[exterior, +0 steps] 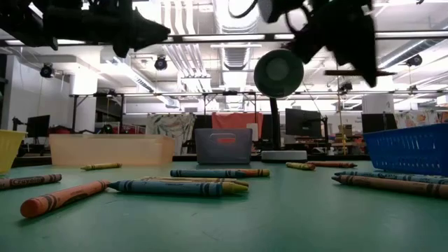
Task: Sort crayons
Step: Put the orange crayon into the blue bin
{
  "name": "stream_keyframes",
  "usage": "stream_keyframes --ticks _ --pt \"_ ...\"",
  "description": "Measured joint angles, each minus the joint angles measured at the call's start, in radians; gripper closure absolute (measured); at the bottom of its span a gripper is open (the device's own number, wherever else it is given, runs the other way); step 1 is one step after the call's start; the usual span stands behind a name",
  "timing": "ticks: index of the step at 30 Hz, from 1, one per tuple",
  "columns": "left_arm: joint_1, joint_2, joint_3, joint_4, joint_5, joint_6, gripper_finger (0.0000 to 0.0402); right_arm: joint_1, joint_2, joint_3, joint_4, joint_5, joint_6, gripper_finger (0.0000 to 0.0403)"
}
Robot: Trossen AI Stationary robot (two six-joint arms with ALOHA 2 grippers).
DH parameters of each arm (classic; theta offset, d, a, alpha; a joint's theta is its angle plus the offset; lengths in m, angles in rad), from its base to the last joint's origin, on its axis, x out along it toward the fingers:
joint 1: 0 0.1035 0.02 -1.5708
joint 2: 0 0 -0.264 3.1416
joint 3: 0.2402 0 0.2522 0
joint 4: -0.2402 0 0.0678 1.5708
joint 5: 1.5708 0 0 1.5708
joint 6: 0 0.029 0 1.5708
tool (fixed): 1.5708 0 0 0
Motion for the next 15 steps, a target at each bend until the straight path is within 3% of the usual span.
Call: stream_keyframes --ticks 7,15 --pt "-0.002 0.000 0.000 0.073 0.000 -0.125 0.0247 0.130 -0.120 -0.147 0.046 -0.013 0.216 0.0390" --pt "-0.002 0.011 0.000 0.067 0.001 -0.271 0.0247 0.192 -0.315 -0.426 0.296 0.007 0.470 0.0390"
